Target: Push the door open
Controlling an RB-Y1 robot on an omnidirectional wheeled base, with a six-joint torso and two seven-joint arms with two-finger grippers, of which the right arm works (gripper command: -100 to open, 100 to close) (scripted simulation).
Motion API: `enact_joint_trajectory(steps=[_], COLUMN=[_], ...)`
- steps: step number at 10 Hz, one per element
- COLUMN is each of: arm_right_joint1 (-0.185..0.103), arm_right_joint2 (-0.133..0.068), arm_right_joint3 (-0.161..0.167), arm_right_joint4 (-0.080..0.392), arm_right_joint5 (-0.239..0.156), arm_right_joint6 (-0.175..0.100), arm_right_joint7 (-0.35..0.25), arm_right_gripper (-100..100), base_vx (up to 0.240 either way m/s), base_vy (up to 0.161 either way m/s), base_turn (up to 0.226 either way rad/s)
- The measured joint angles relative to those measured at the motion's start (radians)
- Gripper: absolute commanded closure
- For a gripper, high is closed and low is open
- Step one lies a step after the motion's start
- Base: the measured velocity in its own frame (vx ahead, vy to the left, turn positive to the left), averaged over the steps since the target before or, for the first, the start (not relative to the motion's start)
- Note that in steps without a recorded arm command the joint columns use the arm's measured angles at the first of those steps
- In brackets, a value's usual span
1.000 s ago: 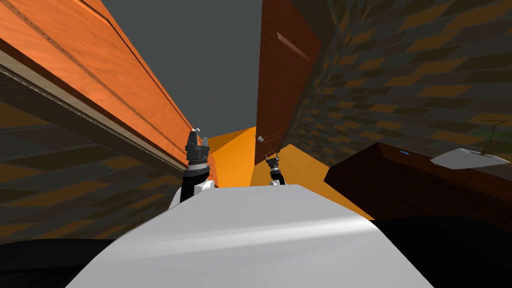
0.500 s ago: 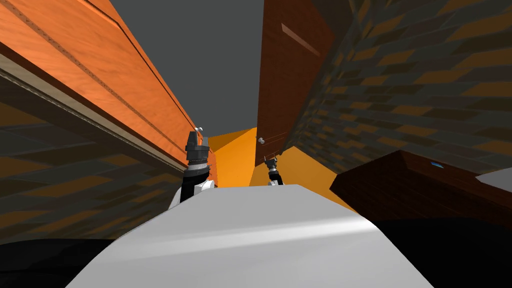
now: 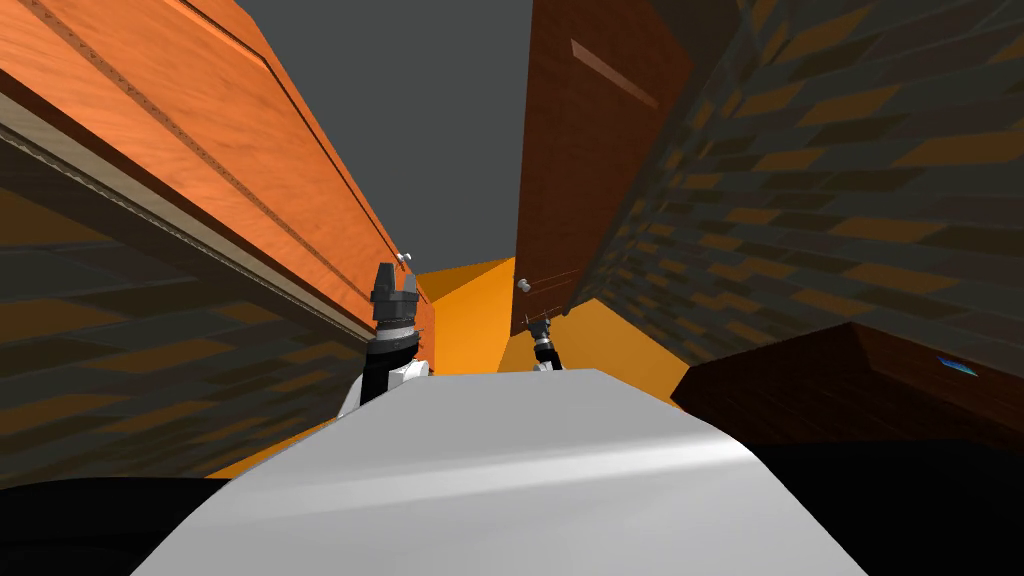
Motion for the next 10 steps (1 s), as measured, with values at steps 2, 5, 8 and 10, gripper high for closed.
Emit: enact_joint_trajectory(steps=[2, 5, 8, 10], arm_right_joint1=[-0.011, -0.037, -0.054, -0.066], arm_right_joint2=[0.004, 0.013, 0.025, 0.035], arm_right_joint3=[0.014, 0.030, 0.046, 0.056], arm_right_joint4=[0.033, 0.098, 0.146, 0.177], arm_right_joint5=[-0.014, -0.031, -0.046, -0.057], arm_right_joint6=[-0.007, -0.031, -0.043, -0.053], arm_right_joint7=[-0.032, -0.074, -0.111, -0.134], arm_right_gripper=[-100, -100, -100, -100], base_vx=[0.065, 0.057, 0.061, 0.050], base_vy=[-0.150, -0.128, -0.108, -0.105], base_turn=[0.144, 0.134, 0.132, 0.106])
